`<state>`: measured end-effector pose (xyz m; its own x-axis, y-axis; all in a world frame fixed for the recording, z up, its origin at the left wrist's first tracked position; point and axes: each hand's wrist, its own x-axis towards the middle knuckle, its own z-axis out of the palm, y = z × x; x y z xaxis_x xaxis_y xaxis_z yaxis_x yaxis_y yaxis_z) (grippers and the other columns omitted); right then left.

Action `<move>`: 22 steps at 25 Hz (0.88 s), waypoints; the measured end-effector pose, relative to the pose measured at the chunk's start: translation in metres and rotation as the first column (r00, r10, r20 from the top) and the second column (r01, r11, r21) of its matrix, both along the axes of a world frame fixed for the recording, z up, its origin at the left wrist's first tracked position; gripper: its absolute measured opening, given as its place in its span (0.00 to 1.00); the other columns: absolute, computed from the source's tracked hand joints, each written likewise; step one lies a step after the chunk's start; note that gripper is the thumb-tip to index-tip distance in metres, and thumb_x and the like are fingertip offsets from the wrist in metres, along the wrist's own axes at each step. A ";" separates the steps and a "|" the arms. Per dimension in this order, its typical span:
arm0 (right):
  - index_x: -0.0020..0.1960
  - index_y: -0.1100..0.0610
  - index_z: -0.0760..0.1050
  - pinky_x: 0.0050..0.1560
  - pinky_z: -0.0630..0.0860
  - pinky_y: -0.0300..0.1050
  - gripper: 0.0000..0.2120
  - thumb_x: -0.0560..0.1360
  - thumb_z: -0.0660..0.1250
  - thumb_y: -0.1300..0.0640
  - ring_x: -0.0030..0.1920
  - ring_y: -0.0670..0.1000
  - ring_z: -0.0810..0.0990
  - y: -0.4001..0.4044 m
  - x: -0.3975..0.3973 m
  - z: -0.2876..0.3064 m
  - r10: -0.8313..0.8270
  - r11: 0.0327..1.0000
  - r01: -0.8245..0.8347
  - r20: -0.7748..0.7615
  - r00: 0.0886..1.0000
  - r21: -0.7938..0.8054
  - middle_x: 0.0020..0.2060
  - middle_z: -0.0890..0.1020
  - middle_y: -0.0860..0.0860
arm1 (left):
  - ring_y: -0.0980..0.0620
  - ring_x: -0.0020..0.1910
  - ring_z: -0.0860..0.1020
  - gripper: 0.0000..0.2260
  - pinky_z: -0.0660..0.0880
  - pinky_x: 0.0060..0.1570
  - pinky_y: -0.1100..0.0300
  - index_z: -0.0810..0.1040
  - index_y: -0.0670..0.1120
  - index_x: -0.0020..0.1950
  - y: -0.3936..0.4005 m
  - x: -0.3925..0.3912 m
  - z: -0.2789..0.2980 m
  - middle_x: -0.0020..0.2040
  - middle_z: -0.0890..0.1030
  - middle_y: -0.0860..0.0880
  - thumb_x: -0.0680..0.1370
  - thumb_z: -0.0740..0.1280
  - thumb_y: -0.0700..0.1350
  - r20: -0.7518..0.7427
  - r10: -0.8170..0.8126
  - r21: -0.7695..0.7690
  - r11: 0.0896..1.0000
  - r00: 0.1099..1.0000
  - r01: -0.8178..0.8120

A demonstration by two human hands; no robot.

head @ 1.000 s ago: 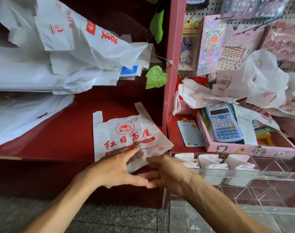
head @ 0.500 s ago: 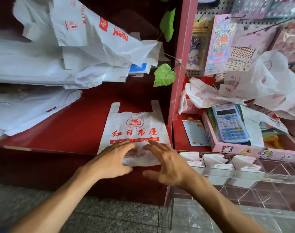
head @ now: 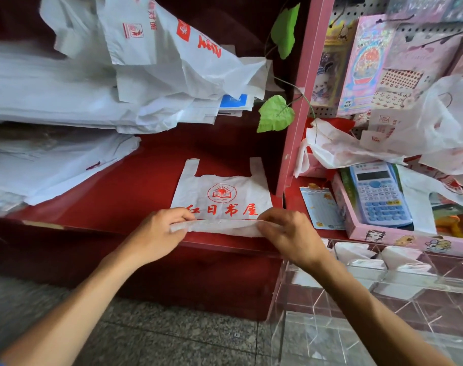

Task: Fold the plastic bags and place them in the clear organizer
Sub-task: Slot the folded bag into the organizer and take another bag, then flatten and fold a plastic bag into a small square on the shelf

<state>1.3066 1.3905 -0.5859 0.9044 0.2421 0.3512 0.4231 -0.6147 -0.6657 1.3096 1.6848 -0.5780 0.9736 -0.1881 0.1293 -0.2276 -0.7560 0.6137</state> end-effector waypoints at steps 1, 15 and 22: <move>0.49 0.49 0.82 0.47 0.76 0.37 0.04 0.76 0.72 0.51 0.45 0.40 0.82 -0.004 0.003 0.002 0.046 0.999 -0.045 -0.084 0.995 0.013 0.44 0.85 0.41 | 0.64 0.46 0.80 0.12 0.73 0.45 0.68 0.82 0.64 0.43 0.008 0.000 0.002 0.45 0.83 0.65 0.71 0.68 0.44 -0.039 0.019 -0.088 0.996 0.999 -0.023; 0.36 0.61 0.72 0.27 0.61 0.41 0.17 0.78 0.66 0.52 0.29 0.50 0.68 0.000 0.022 -0.007 -0.297 0.954 0.279 -0.209 0.932 -0.110 0.27 0.70 0.49 | 0.66 0.36 0.77 0.06 0.68 0.41 0.65 0.84 0.52 0.39 0.040 0.008 -0.015 0.36 0.81 0.64 0.76 0.72 0.48 -0.208 0.209 -0.182 0.952 0.956 -0.248; 0.36 0.59 0.75 0.36 0.68 0.48 0.21 0.75 0.67 0.42 0.35 0.57 0.76 0.009 0.028 -0.014 -0.361 0.921 0.314 -0.206 0.909 -0.229 0.29 0.75 0.51 | 0.48 0.39 0.81 0.07 0.74 0.46 0.55 0.83 0.48 0.41 0.028 0.012 -0.018 0.39 0.85 0.48 0.73 0.73 0.51 -0.192 0.297 -0.199 0.922 0.935 -0.333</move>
<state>1.3348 1.3995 -0.6002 0.9944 -0.0529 0.0920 0.0103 -0.8146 -0.5799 1.3215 1.7131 -0.5955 0.9886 0.1482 -0.0248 0.1112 -0.6108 0.7840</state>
